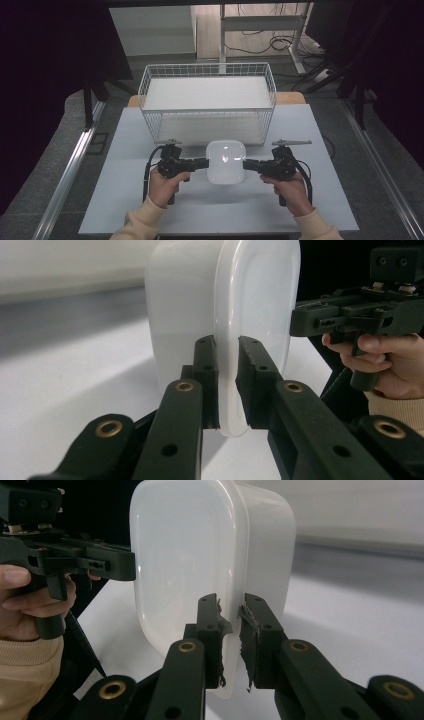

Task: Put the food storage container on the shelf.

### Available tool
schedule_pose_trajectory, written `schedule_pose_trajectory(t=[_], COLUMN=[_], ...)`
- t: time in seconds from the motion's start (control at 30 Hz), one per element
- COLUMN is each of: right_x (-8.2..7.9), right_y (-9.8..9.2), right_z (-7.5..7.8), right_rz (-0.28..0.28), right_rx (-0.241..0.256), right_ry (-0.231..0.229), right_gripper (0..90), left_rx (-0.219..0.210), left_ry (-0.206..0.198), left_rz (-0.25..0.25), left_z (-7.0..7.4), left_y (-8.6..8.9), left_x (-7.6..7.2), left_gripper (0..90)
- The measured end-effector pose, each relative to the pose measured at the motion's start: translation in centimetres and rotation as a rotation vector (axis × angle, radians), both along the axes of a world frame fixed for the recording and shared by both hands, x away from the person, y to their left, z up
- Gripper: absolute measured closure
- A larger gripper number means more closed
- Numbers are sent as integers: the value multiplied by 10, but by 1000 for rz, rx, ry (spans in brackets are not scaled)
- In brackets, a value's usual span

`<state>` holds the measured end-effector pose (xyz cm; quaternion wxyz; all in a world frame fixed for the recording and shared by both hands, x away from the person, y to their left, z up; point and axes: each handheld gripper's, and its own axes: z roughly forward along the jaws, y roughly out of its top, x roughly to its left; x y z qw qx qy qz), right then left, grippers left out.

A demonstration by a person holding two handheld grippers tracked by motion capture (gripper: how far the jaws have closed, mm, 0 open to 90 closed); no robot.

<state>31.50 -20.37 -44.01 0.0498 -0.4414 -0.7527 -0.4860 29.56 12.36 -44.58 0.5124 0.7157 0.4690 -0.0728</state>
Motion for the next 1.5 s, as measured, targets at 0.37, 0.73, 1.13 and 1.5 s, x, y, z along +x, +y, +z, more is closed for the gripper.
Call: schedule_pose_trajectory(t=[0.37, 0.73, 1.13, 1.5], right_x=[1, 13, 36, 54], right_y=[4, 16, 30, 34], right_z=[21, 49, 87, 118], right_rz=[15, 30, 38, 33], right_rx=[-16, -22, -20, -1], right_ry=[-73, -128, -169, -192], right_gripper=[794, 793, 793, 793], left_rx=[17, 20, 12, 23], left_ry=[-36, -81, -105, -138], left_rz=[-4, 9, 22, 17], left_z=[14, 43, 80, 116], left_y=[3, 15, 28, 33], left_x=[2, 11, 33, 53], left_gripper=[803, 802, 802, 802])
